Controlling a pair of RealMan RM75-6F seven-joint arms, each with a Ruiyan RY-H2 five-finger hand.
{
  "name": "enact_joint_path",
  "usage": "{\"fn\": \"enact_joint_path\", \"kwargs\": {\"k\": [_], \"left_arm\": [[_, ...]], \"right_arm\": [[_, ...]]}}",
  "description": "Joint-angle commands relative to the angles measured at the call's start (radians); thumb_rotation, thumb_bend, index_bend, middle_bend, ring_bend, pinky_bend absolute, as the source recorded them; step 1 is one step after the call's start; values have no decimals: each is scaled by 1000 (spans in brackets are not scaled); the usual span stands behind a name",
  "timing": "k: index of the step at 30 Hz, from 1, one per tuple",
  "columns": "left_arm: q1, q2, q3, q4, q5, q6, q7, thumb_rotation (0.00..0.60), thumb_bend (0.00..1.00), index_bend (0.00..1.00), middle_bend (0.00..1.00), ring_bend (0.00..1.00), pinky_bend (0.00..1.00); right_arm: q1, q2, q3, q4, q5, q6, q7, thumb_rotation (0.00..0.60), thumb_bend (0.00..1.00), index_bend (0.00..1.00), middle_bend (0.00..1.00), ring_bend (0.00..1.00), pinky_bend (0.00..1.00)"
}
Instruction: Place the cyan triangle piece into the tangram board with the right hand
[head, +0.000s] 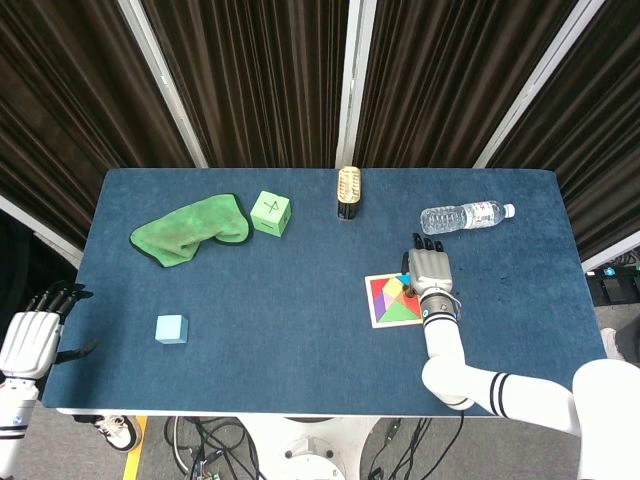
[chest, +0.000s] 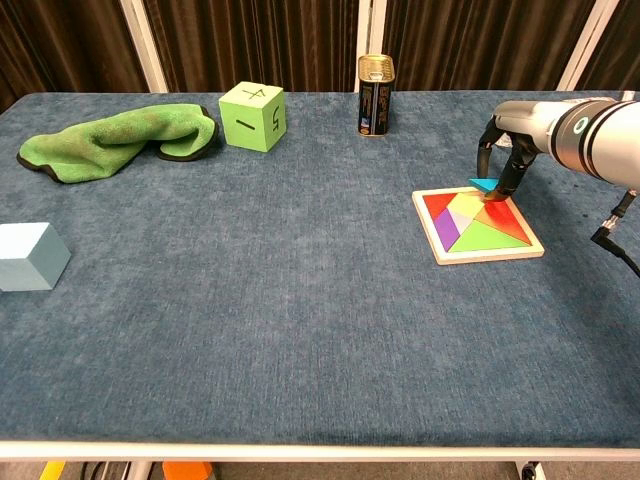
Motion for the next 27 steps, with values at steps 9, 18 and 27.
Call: {"fn": "enact_joint_path", "kwargs": {"k": [9,18,27], "left_arm": [[-2,0,-1,4,0,-3,-8,600,73,276,195,116,210],[-4,0,-3,6,0,-3,-12,600,73,277,196,116,210],[-1,0,-1,9,-1,-2,-15,600,74,277,195,116,210]], "right_arm": [[17,-16,28,14,60,6,-18,600,221,583,18,0,0],[22,-34,31,38,76,12,-32,600,221,588,24,0,0],[22,-45,33,50,80,4,-37,600,221,586,23,0,0]]}}
